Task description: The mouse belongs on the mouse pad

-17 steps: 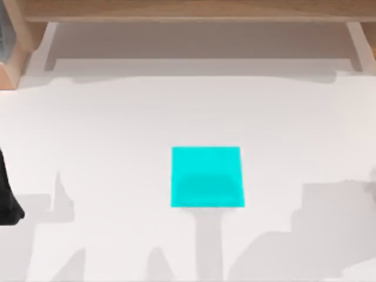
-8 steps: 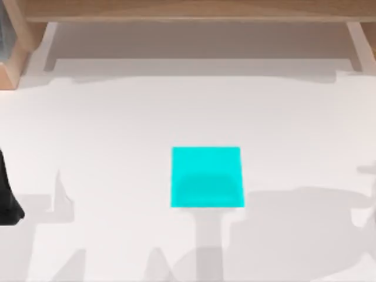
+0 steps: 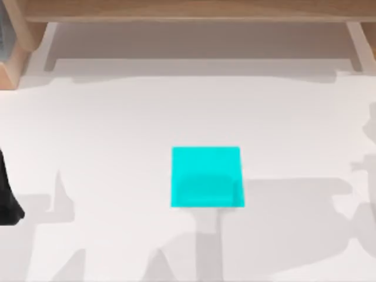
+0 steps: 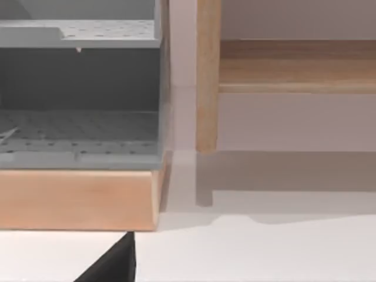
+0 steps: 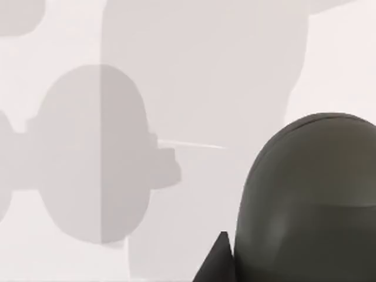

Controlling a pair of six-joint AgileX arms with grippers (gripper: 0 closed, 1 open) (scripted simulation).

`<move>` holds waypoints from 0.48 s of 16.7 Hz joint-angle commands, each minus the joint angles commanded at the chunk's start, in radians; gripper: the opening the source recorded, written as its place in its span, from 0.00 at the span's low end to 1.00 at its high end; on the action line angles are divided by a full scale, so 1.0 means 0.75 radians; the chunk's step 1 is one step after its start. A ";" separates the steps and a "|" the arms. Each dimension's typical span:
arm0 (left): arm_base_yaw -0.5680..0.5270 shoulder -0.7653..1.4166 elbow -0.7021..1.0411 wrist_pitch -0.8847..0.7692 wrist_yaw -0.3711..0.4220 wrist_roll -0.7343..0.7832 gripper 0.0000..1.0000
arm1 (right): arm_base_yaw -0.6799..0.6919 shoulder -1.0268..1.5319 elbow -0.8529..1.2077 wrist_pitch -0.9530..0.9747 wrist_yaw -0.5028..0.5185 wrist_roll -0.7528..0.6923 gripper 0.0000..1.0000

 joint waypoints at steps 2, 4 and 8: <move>0.000 0.000 0.000 0.000 0.000 0.000 1.00 | 0.064 0.085 0.103 -0.035 0.001 -0.154 0.00; 0.000 0.000 0.000 0.000 0.000 0.000 1.00 | 0.145 0.189 0.225 -0.077 0.001 -0.365 0.00; 0.000 0.000 0.000 0.000 0.000 0.000 1.00 | 0.348 0.426 0.493 -0.171 0.000 -0.949 0.00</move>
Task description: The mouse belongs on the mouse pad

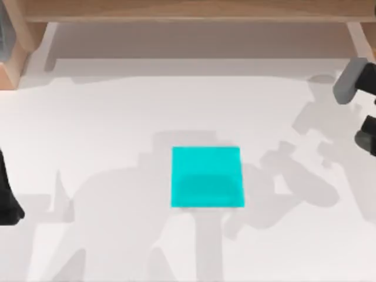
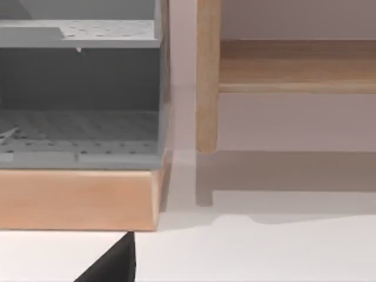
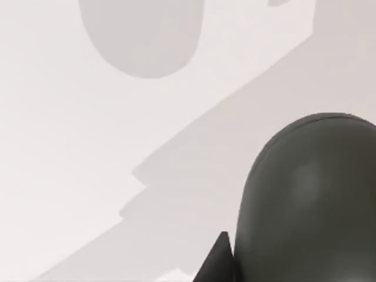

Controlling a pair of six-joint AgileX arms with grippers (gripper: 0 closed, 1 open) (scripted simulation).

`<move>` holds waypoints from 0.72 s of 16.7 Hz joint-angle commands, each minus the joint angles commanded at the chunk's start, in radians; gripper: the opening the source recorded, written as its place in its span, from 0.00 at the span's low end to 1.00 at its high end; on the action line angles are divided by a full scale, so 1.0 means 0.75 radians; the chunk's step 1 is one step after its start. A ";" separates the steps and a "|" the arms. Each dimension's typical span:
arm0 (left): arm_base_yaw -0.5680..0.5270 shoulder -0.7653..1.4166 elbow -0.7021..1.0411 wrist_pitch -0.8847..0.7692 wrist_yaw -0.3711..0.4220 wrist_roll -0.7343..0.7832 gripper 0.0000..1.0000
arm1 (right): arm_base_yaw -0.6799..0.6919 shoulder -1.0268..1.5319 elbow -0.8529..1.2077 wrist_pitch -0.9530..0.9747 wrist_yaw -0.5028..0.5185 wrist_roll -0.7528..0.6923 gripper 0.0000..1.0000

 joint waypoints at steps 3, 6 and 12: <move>0.000 0.000 0.000 0.000 0.000 0.000 1.00 | 0.166 0.181 0.199 -0.070 -0.006 -0.519 0.00; 0.000 0.000 0.000 0.000 0.000 0.000 1.00 | 0.333 0.356 0.399 -0.133 -0.013 -1.018 0.00; 0.000 0.000 0.000 0.000 0.000 0.000 1.00 | 0.623 0.584 0.728 -0.186 -0.013 -1.795 0.00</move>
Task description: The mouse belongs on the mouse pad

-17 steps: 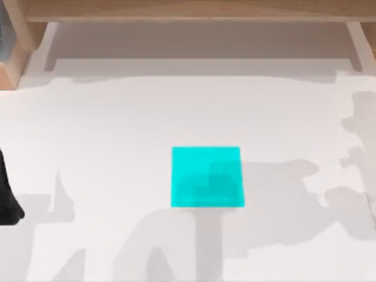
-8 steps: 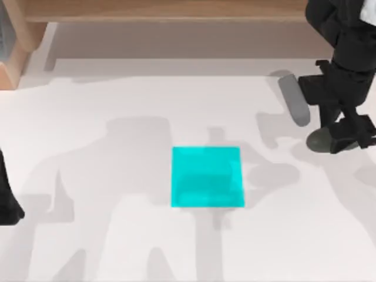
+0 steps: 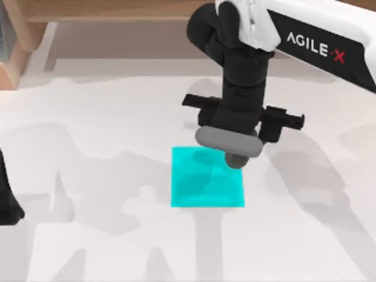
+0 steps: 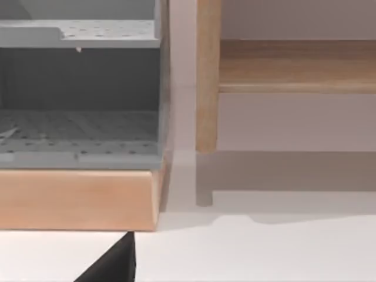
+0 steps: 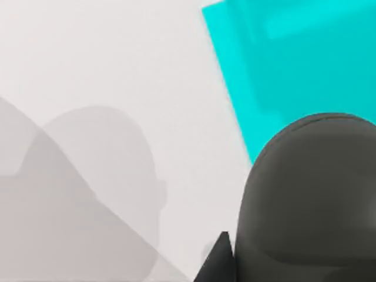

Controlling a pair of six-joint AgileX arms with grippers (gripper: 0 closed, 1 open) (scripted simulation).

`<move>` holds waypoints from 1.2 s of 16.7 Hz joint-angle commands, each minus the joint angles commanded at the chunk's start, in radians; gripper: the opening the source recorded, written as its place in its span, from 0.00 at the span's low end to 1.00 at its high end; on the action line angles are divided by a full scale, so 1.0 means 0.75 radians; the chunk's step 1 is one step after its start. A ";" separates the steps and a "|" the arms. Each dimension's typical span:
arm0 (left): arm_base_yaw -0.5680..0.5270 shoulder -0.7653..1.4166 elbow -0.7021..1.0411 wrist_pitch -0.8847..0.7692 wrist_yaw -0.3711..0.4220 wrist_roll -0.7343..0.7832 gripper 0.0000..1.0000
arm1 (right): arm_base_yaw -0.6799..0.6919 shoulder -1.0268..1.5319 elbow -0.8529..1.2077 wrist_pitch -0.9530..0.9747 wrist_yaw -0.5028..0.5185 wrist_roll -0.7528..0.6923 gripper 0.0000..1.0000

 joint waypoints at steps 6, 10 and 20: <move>0.000 0.000 0.000 0.000 0.000 0.000 1.00 | 0.132 0.067 0.139 0.005 0.012 -0.303 0.00; 0.000 0.000 0.000 0.000 0.000 0.000 1.00 | 0.133 0.067 0.139 0.005 0.012 -0.303 0.00; 0.000 0.000 0.000 0.000 0.000 0.000 1.00 | 0.281 0.066 0.085 0.070 0.034 -0.207 0.00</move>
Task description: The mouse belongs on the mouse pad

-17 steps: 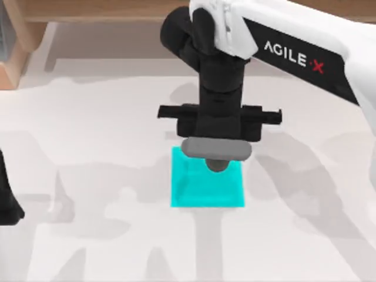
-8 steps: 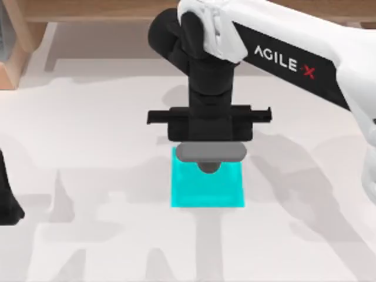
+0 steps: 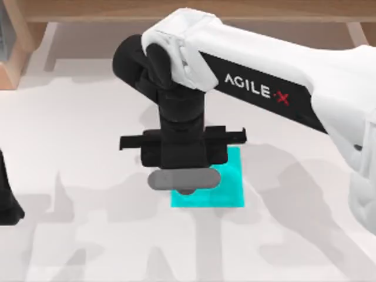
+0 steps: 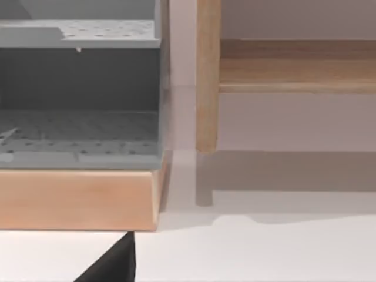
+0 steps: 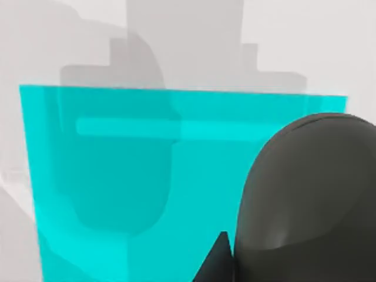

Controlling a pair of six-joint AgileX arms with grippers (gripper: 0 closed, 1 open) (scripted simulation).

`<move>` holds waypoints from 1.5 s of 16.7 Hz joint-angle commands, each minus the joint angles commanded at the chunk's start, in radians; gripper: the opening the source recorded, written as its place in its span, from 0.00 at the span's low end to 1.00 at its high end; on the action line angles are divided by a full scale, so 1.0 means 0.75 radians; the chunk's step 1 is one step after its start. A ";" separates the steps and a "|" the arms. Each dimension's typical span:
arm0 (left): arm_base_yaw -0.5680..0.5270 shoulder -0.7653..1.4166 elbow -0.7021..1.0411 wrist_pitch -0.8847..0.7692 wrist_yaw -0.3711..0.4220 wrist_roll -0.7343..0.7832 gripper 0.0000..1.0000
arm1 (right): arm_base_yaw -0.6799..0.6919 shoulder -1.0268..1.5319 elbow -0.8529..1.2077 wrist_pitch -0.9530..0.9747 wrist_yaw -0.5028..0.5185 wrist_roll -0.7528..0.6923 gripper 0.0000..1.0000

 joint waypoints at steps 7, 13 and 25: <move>0.000 0.000 0.000 0.000 0.000 0.000 1.00 | -0.043 -0.010 -0.087 0.135 -0.024 -0.034 0.00; 0.000 0.000 0.000 0.000 0.000 0.000 1.00 | -0.151 0.019 -0.151 0.158 -0.021 -0.098 0.00; 0.000 0.000 0.000 0.000 0.000 0.000 1.00 | -0.151 0.019 -0.151 0.158 -0.021 -0.098 0.60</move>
